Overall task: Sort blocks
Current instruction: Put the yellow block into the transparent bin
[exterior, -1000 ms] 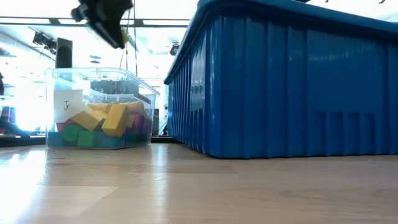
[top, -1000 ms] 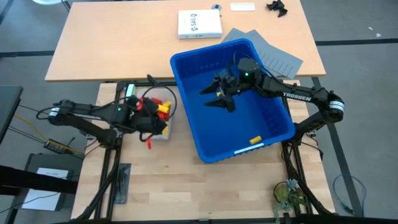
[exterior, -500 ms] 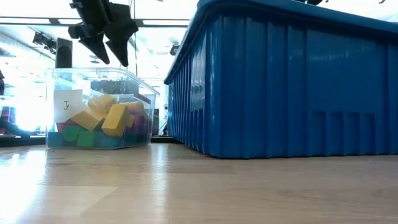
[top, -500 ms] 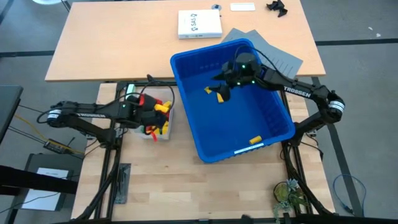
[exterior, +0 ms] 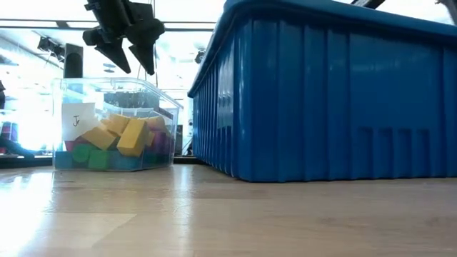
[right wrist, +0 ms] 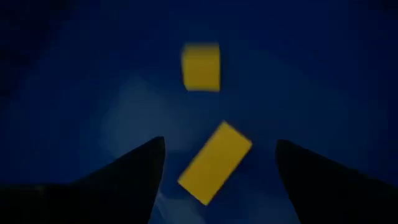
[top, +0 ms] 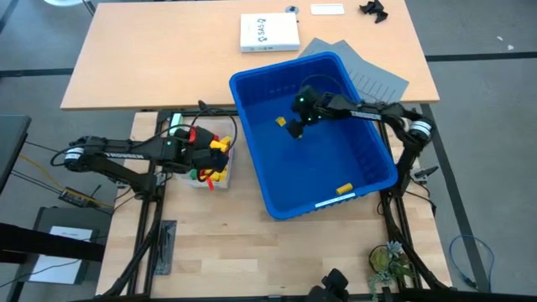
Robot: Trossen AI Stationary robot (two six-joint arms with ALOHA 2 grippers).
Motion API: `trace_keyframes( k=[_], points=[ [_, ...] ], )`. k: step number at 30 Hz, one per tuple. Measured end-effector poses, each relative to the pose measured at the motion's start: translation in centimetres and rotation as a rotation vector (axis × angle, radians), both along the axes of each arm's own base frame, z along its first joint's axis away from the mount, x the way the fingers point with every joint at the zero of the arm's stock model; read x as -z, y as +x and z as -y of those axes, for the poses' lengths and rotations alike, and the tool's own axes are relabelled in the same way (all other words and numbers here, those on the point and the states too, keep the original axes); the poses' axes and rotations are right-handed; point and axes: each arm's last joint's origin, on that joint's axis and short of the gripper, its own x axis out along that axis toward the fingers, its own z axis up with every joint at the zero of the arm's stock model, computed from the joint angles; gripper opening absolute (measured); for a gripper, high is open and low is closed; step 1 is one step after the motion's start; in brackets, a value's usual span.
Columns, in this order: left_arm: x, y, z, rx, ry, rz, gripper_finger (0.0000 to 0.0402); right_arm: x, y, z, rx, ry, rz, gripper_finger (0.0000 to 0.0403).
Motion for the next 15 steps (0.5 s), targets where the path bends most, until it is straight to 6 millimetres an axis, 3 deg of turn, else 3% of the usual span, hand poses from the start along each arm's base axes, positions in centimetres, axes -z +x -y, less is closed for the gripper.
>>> trace_keyframes(
  k=[7,15],
  points=[
    [0.0,0.0,0.0,0.001,0.001,-0.001,0.0391,4.2,0.6,0.6,0.09,0.078,-0.106,0.0305],
    [0.0,0.1,0.0,0.001,0.001,0.014,0.0391,6.0,1.2,0.7,0.094,0.088,-0.143,0.0287]
  ],
)
